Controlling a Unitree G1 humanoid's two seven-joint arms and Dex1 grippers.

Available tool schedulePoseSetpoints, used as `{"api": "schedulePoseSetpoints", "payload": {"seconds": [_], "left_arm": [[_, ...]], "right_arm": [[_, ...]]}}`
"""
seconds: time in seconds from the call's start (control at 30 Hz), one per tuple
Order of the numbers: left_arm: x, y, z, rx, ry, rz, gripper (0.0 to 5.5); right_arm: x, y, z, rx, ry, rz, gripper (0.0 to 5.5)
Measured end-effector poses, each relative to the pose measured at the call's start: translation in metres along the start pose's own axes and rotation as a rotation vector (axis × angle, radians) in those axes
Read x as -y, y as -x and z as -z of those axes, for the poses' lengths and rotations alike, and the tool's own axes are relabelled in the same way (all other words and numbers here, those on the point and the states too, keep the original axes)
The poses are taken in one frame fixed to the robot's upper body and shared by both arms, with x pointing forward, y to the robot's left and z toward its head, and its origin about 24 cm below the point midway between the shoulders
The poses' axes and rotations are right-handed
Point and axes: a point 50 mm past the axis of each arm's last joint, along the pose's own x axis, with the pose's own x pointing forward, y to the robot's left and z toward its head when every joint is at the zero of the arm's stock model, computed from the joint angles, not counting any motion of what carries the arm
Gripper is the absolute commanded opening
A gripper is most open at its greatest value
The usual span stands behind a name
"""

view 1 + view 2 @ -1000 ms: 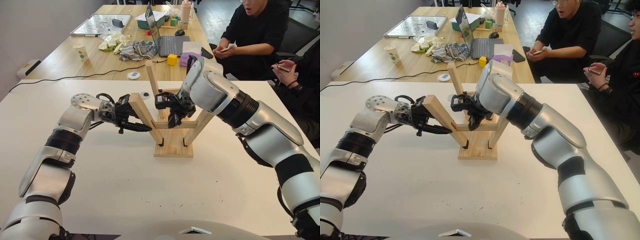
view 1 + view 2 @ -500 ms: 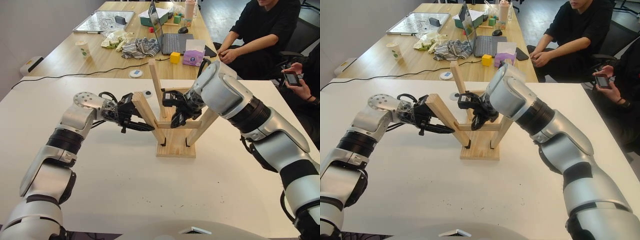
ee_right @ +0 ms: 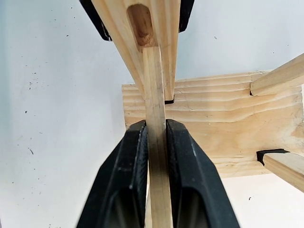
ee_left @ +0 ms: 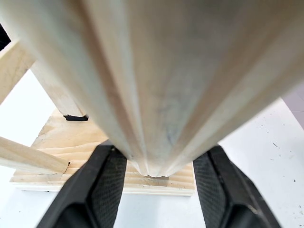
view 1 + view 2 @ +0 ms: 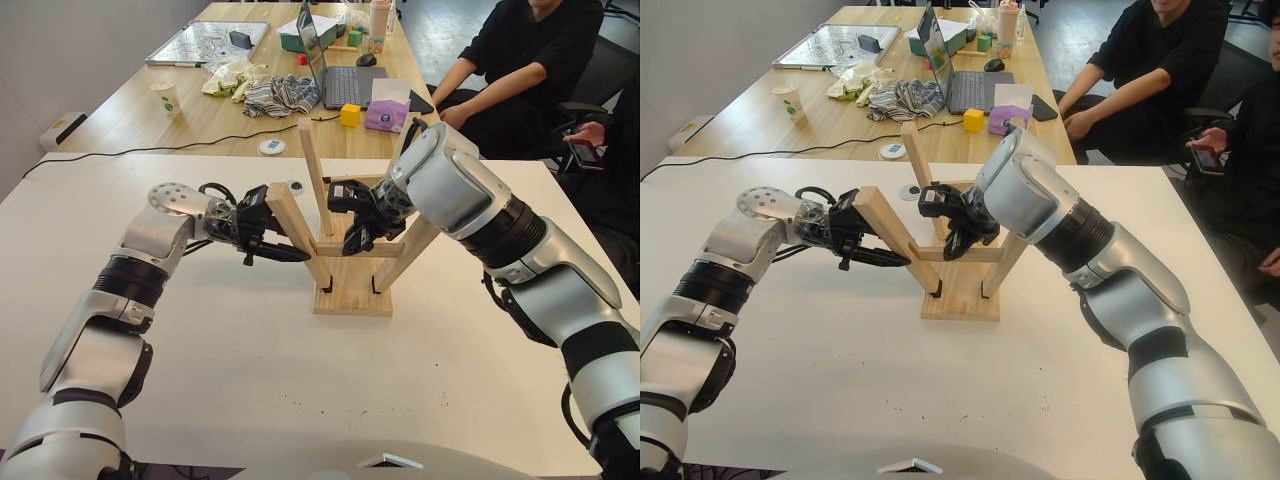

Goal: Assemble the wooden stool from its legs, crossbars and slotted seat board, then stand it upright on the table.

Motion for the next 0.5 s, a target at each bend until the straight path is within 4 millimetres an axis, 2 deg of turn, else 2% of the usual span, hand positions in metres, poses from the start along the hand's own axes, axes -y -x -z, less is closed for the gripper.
{"api": "schedulePoseSetpoints", "payload": {"seconds": [0.17, 0.3, 0.5], "left_arm": [[-0.001, -0.001, -0.002, -0.008, 0.011, 0.002, 2.01], [-0.002, -0.004, -0.002, -0.010, 0.026, 0.008, 2.01], [-0.002, -0.005, -0.002, -0.016, 0.033, 0.009, 2.01]], "right_arm": [[-0.002, 0.003, 0.002, 0.027, -0.016, 0.017, 0.42], [-0.005, 0.021, -0.001, 0.131, -0.014, 0.028, 0.41], [-0.008, 0.024, 0.000, 0.175, -0.003, 0.054, 0.40]]}}
